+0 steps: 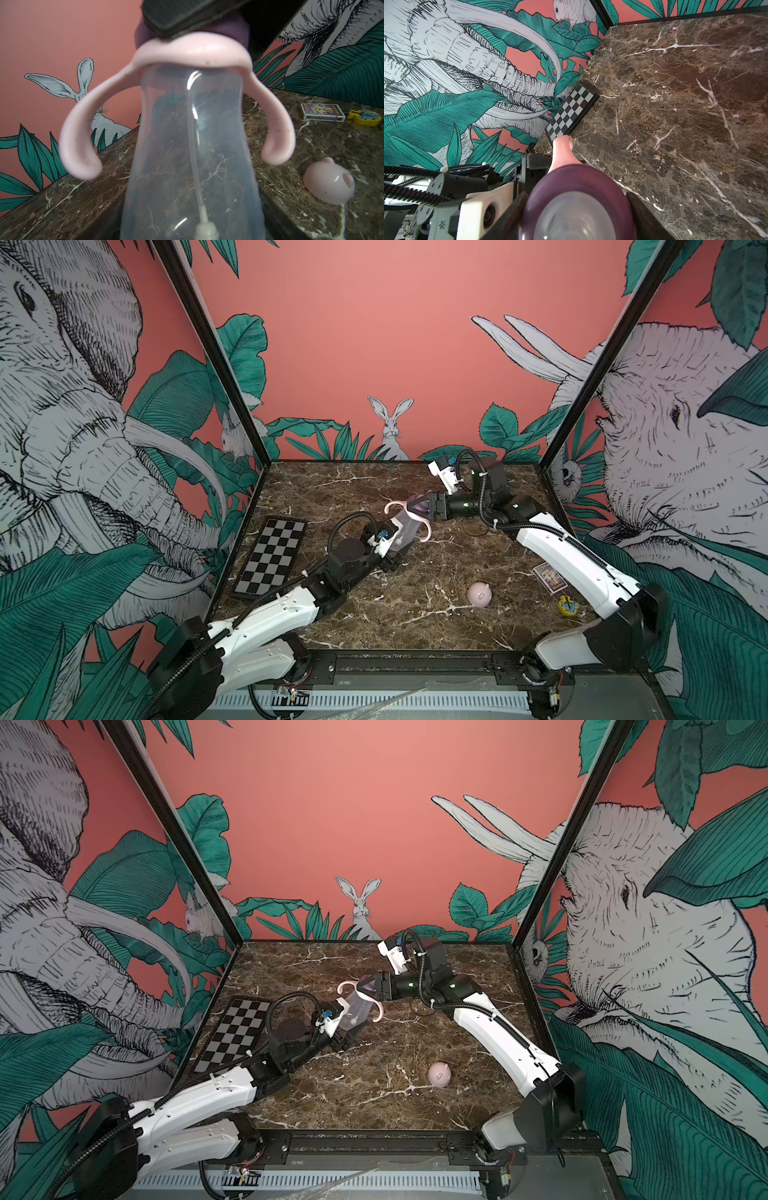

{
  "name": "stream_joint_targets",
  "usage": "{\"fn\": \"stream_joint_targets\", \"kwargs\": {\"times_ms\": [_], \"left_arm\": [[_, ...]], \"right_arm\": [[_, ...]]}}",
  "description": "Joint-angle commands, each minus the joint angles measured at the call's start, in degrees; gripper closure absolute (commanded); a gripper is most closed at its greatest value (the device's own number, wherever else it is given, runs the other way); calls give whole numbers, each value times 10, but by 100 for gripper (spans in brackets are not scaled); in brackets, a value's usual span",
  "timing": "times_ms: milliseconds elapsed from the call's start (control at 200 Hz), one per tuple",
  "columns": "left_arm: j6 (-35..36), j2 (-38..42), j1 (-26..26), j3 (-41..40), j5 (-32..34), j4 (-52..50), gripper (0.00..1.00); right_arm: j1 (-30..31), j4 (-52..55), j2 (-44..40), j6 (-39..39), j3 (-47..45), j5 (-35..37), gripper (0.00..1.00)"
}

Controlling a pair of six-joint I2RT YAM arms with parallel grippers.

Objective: Assemble the baby bottles
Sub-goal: Screw the nipple onto the baby bottle, then place the baby bottle at the center of the board.

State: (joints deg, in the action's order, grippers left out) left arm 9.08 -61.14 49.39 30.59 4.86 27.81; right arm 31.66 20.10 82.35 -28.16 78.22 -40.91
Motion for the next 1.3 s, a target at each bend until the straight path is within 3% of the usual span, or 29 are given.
{"fn": "stream_joint_targets", "kwargs": {"times_ms": [0, 295, 330, 360, 385, 675, 1030, 1290], "left_arm": [[-8, 1, -1, -2, 5, 40, 72], [-25, -7, -2, -11, 17, 24, 29], [-28, -8, -2, -13, 20, 24, 21], [-29, -10, -2, -13, 24, 23, 5], [-29, -12, -1, -13, 25, 20, 1], [-30, -17, -2, -19, 46, -7, 0], [-94, 52, -2, -12, 165, -153, 0], [-142, 66, -26, 18, 142, -238, 0]], "right_arm": [[-1, 21, -9, 25, 22, 30, 51], [0, 38, -34, 25, 16, 117, 61], [0, 43, -35, 27, 18, 124, 61], [0, 47, -36, 29, 19, 131, 61], [0, 49, -36, 30, 19, 137, 62], [2, 75, -41, 65, 20, 228, 63], [55, 37, -27, 117, -53, 357, 63], [83, -40, -10, 133, -121, 425, 63]]}}
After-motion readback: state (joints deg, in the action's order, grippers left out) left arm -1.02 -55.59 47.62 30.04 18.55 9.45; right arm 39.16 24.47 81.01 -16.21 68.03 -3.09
